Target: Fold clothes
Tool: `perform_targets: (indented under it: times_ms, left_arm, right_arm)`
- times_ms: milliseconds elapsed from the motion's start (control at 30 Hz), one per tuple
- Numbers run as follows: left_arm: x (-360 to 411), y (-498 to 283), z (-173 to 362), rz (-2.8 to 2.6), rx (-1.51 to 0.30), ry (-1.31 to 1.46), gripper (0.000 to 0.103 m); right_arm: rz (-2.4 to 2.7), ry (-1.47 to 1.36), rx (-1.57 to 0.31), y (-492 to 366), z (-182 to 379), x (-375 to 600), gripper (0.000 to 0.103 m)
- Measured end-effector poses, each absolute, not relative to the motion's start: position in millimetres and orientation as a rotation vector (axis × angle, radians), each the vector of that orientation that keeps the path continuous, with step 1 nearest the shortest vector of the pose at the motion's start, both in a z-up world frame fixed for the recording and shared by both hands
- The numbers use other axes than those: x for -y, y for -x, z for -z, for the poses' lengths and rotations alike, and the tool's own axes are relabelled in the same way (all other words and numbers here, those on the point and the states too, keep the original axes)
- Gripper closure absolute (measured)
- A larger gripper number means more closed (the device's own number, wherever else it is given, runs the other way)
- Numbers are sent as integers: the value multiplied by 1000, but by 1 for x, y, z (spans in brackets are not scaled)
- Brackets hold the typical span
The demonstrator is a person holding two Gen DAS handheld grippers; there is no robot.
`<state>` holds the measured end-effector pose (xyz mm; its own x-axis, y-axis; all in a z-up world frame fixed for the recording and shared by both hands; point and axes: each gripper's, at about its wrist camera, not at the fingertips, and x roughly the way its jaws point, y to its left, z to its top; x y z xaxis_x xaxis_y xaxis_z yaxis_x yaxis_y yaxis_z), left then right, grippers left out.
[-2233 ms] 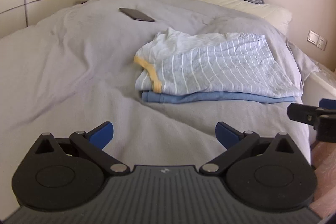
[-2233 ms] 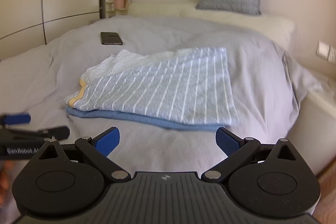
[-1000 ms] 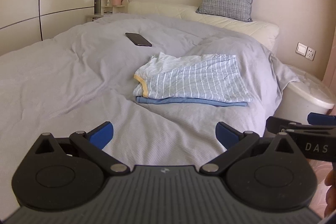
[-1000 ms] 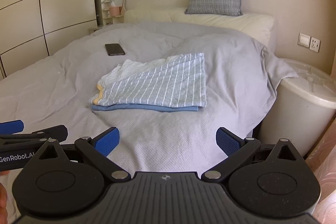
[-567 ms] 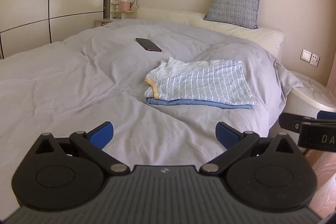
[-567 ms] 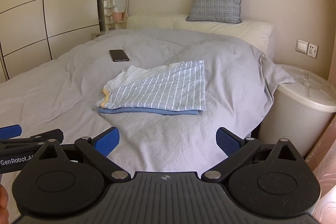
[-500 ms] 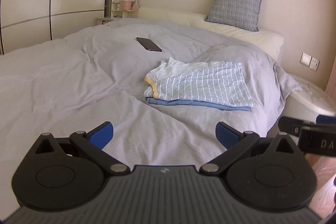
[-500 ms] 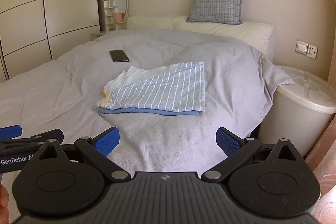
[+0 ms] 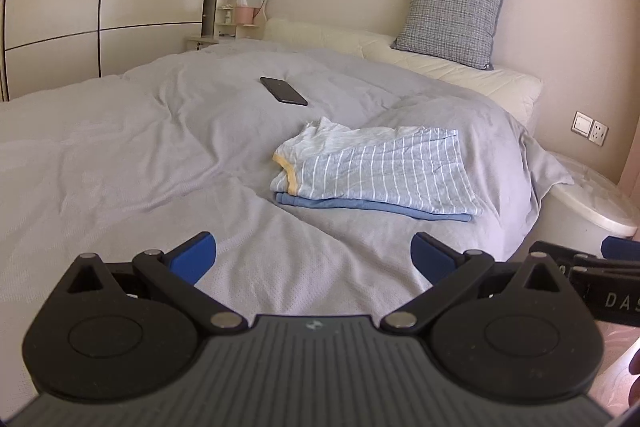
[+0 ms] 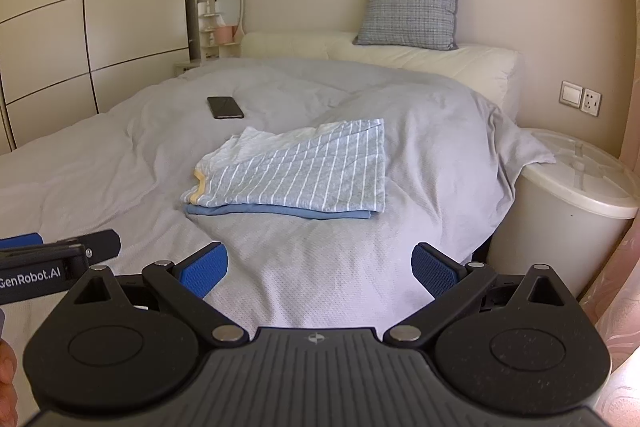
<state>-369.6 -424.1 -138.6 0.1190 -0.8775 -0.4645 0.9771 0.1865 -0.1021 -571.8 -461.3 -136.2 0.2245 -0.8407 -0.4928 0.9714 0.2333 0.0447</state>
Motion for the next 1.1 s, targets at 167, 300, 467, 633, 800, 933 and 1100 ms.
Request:
perform_targets:
  times_ms: [167, 300, 467, 633, 800, 933, 1100]
  left_arm:
    - [425, 370, 140, 1394, -477, -263, 1]
    - [425, 371, 142, 1391, -472, -287, 1]
    - [422, 374, 142, 1384, -454, -307, 1]
    - [421, 379, 144, 1378, -437, -348, 1]
    - [420, 381, 144, 1393, -443, -344, 1]
    - [419, 384, 144, 1406, -445, -345, 1]
    - [419, 393, 142, 1419, -413, -378, 1]
  right_arm:
    - [1291, -380, -412, 572, 137, 461, 2]
    - [1296, -383, -410, 574, 138, 462, 2]
    - [1297, -385, -408, 575, 139, 460, 2]
    - [1291, -389, -411, 574, 140, 458, 2]
    - [1293, -387, -408, 575, 139, 455, 2]
    - [1298, -390, -406, 579, 139, 454, 2]
    - [1309, -392, -404, 584, 138, 451, 2]
